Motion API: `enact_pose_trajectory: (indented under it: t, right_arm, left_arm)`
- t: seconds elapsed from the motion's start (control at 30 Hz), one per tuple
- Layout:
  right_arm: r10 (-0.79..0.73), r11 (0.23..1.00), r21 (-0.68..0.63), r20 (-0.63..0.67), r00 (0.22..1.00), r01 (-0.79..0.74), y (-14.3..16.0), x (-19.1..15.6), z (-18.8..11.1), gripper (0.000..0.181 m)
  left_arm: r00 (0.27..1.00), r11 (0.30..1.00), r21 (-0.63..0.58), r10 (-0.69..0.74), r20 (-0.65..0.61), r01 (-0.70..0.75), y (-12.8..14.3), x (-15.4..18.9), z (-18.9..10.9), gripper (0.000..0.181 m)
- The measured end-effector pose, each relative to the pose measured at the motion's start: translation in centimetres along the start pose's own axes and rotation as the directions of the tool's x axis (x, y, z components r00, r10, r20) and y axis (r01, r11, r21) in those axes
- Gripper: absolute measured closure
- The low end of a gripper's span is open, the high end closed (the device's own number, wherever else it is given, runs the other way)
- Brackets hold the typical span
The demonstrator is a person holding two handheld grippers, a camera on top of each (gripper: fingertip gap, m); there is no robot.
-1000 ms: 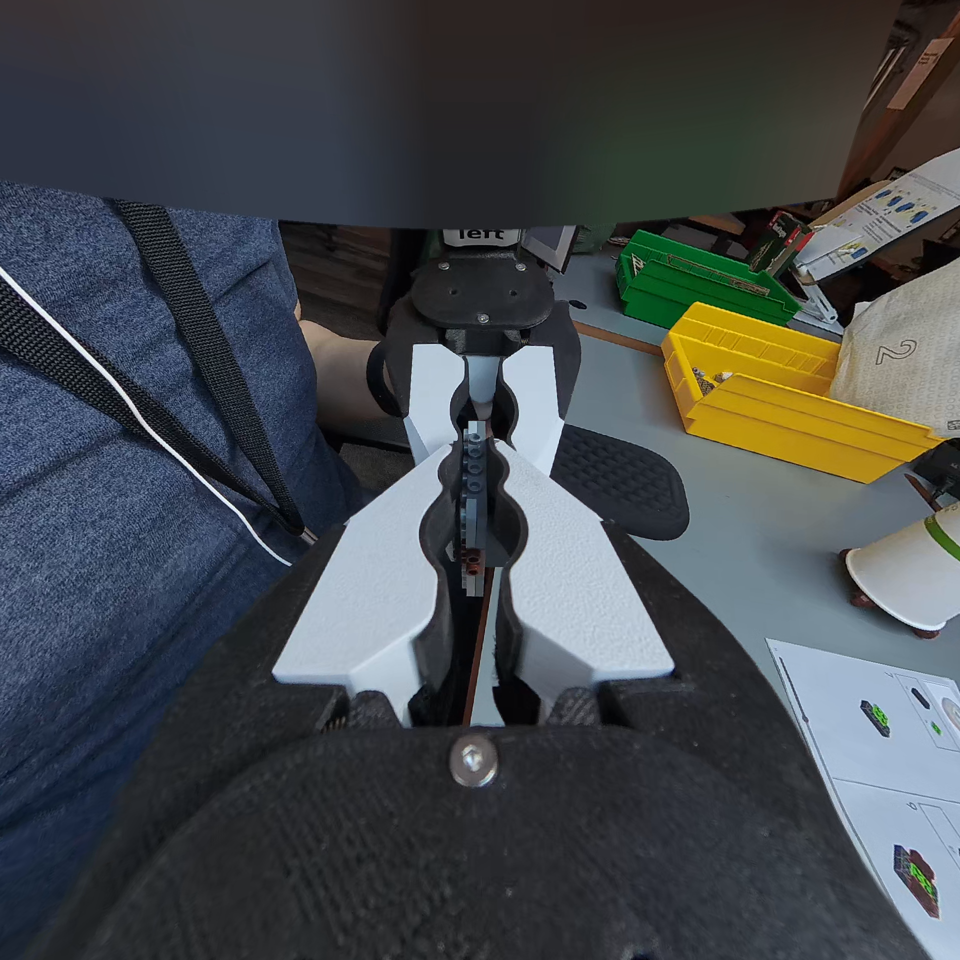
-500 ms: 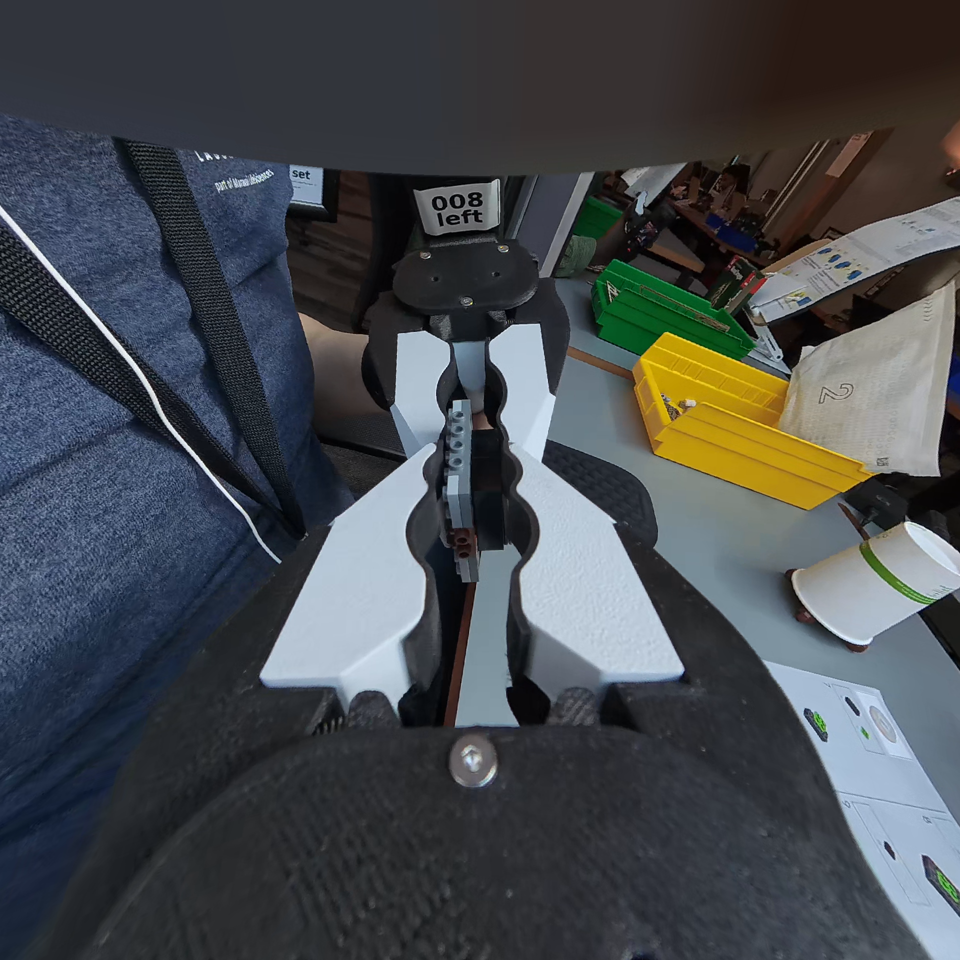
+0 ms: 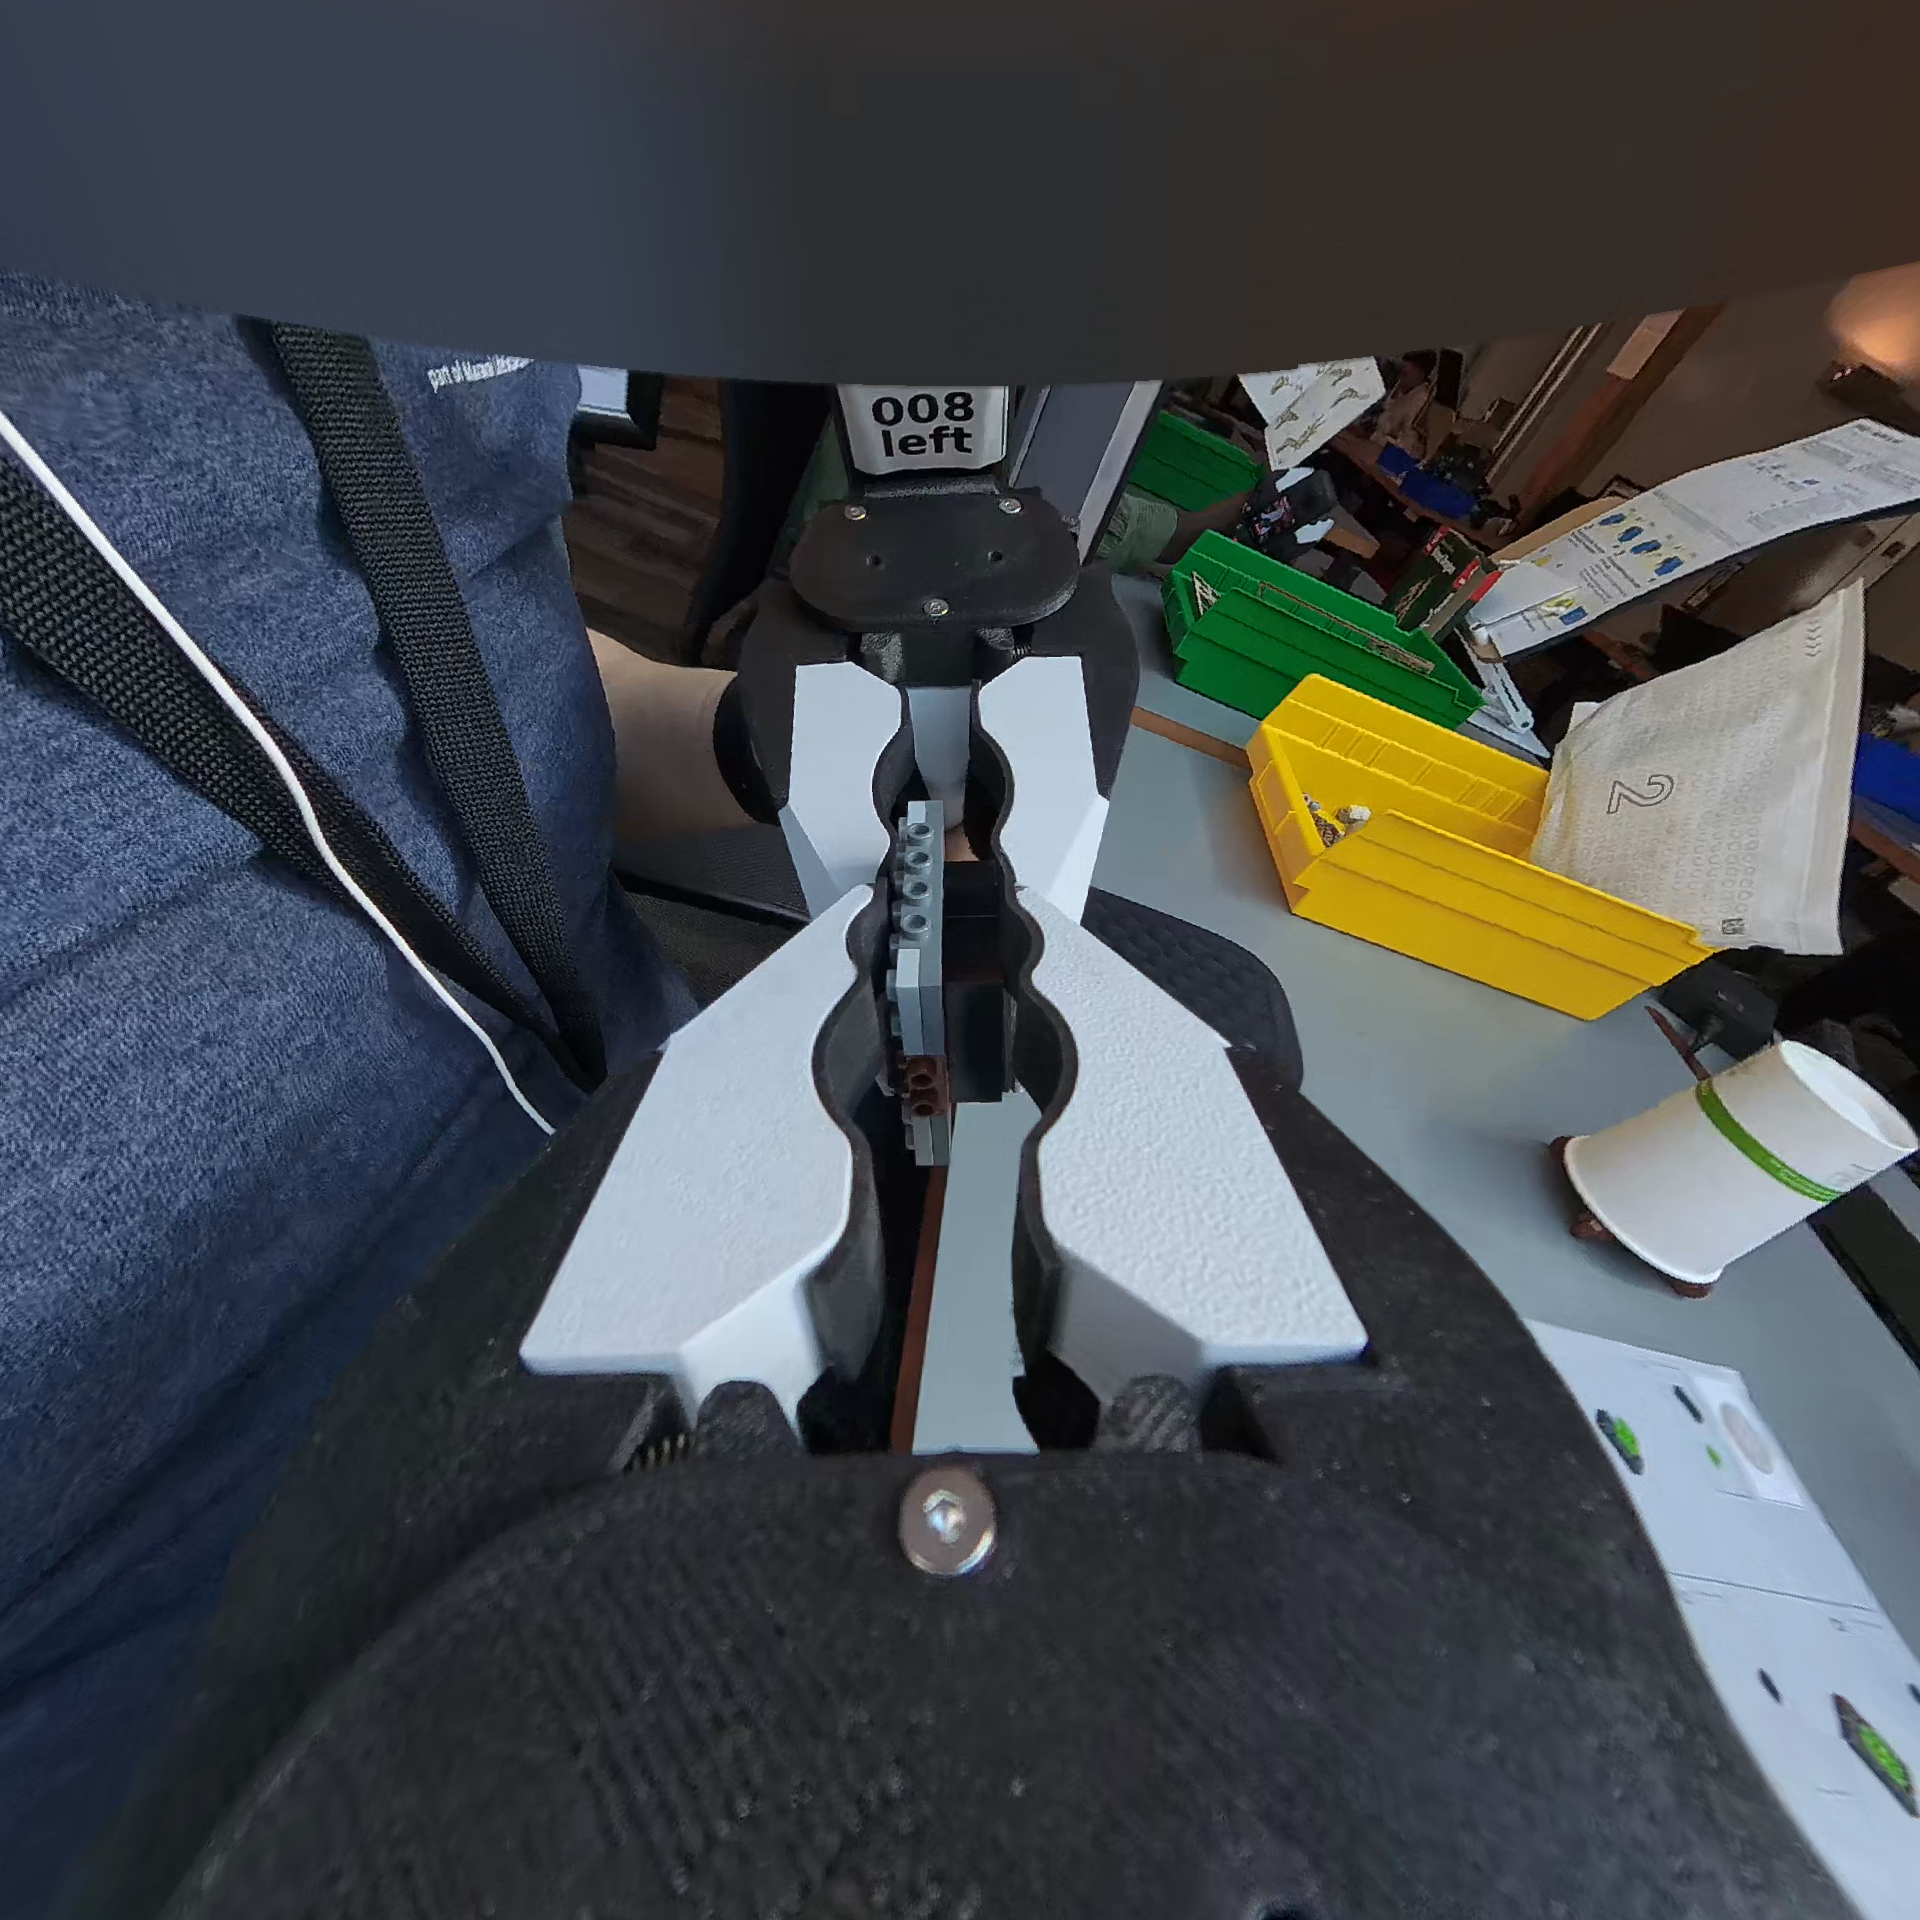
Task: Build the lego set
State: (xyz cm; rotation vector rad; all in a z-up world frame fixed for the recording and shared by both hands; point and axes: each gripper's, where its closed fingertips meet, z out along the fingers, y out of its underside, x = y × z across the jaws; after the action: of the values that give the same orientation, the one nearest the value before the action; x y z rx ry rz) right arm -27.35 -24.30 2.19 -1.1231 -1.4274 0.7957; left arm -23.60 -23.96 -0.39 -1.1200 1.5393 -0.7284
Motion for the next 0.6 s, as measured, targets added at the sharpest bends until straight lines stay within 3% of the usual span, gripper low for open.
enact_pose_trajectory:
  t: [0.13,0.27,0.33,0.43,0.6]
  right_arm:
    - [0.247,0.967,0.067,0.017,0.969,-0.248,0.9,1.5,-0.5,0.147]
    - [0.550,0.816,0.120,0.143,0.823,-0.566,1.6,1.9,-0.4,0.149]
    - [0.590,0.787,0.138,0.119,0.799,-0.601,2.1,2.3,-0.2,0.156]
    - [0.557,0.821,0.123,0.040,0.830,-0.557,2.7,2.7,0.0,0.162]
    - [0.610,0.785,0.128,0.011,0.792,-0.606,2.9,3.5,-0.1,0.162]
  left_arm:
    - [0.961,0.968,0.010,-0.249,-0.122,0.252,0.2,0.0,0.3,0.163]
    - [0.816,0.850,-0.018,-0.512,-0.266,0.527,0.5,0.2,0.4,0.164]
    - [0.747,0.789,-0.043,-0.597,-0.294,0.613,0.9,-0.1,0.5,0.163]
    - [0.668,0.718,-0.070,-0.675,-0.312,0.693,1.5,-0.4,0.5,0.164]
    - [0.561,0.622,-0.085,-0.749,-0.352,0.778,1.6,-0.8,0.4,0.163]
